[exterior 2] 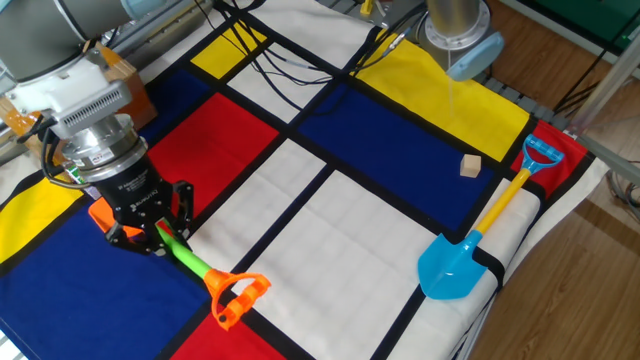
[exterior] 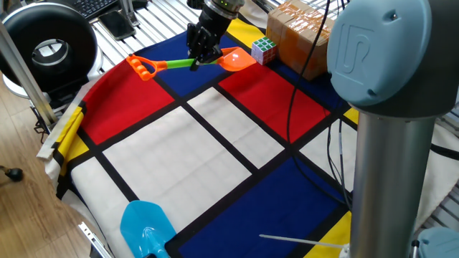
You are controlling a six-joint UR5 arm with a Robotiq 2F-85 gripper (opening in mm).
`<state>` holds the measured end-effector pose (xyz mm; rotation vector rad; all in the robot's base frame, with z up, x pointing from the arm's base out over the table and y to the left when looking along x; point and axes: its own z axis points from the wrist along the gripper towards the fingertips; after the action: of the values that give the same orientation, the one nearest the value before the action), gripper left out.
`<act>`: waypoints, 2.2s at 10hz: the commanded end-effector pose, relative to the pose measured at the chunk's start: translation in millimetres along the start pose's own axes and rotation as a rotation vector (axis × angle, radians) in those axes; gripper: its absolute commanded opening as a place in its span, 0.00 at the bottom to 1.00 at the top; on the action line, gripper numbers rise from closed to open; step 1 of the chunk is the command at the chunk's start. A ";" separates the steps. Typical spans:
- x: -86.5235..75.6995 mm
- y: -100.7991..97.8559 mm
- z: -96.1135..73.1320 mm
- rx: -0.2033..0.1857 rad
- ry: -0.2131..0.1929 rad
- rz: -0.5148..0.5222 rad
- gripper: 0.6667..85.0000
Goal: Use a shovel to scoop up an object
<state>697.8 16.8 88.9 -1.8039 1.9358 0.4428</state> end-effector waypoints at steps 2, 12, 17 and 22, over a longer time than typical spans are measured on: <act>3.6 -0.5 -2.6 0.005 -0.026 -0.016 0.00; 33.0 -4.3 -2.5 0.015 0.034 -0.021 0.00; 35.8 -2.8 -0.2 0.019 0.004 -0.019 0.00; 42.9 2.8 -0.8 0.014 -0.013 -0.025 0.00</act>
<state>694.7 -16.6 65.8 -1.8234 1.9099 0.4212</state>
